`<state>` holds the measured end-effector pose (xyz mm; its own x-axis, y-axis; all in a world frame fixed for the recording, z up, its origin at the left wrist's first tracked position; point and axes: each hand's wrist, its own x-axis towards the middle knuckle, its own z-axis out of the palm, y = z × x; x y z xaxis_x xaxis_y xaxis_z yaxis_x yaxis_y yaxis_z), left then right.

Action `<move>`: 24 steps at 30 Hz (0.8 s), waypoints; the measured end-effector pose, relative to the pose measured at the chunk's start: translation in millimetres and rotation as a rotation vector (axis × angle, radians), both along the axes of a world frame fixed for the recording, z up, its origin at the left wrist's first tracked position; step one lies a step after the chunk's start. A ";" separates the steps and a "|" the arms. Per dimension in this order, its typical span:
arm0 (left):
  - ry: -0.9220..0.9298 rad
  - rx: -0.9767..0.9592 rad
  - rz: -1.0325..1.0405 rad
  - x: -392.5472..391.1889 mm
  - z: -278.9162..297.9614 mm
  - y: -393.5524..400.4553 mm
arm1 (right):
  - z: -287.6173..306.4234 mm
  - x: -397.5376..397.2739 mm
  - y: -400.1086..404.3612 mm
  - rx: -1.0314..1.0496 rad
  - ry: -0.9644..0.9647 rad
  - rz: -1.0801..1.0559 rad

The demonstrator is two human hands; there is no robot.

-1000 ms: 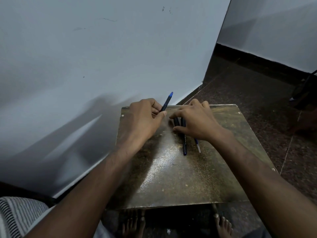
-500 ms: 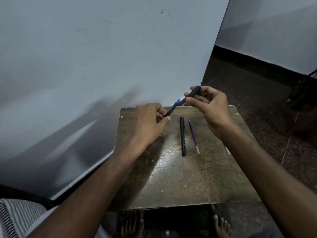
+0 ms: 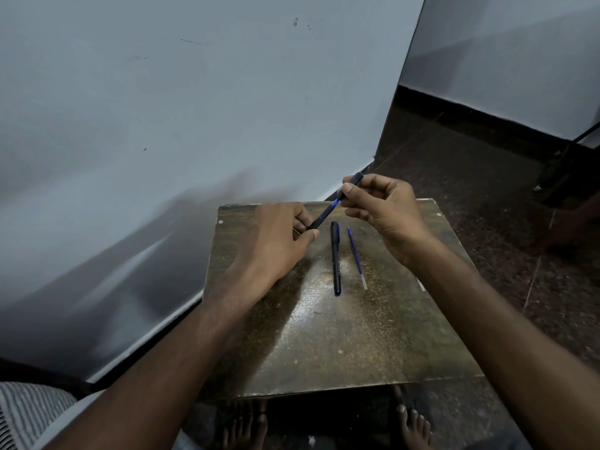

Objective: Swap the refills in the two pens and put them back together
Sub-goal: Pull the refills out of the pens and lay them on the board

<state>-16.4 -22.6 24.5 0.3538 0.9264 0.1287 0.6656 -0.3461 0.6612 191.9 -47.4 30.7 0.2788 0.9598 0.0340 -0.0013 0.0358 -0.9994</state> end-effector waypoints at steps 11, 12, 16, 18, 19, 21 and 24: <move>-0.080 0.016 -0.096 1.8 -1.9 -0.3 | -1.8 -19.1 -7.1 0.081 -0.297 -0.007; -0.082 0.011 -0.110 2.1 -1.8 -0.8 | -2.3 -20.7 -7.0 0.095 -0.326 -0.011; -0.114 -0.022 -0.092 5.7 -1.9 -3.7 | -0.8 -21.7 -5.2 0.125 -0.325 -0.020; -0.138 -0.034 -0.070 8.4 -1.3 -4.3 | -0.4 -22.3 -5.2 0.135 -0.237 0.001; -0.147 -0.042 -0.063 9.0 -1.8 -3.7 | -0.4 -22.8 -5.4 0.141 -0.225 0.008; -0.157 -0.057 -0.051 8.2 -2.6 -4.1 | -1.4 -24.2 -5.6 0.151 -0.233 0.023; -0.162 -0.105 -0.049 5.9 -6.3 -5.7 | -5.2 -24.4 -5.6 0.133 -0.249 0.047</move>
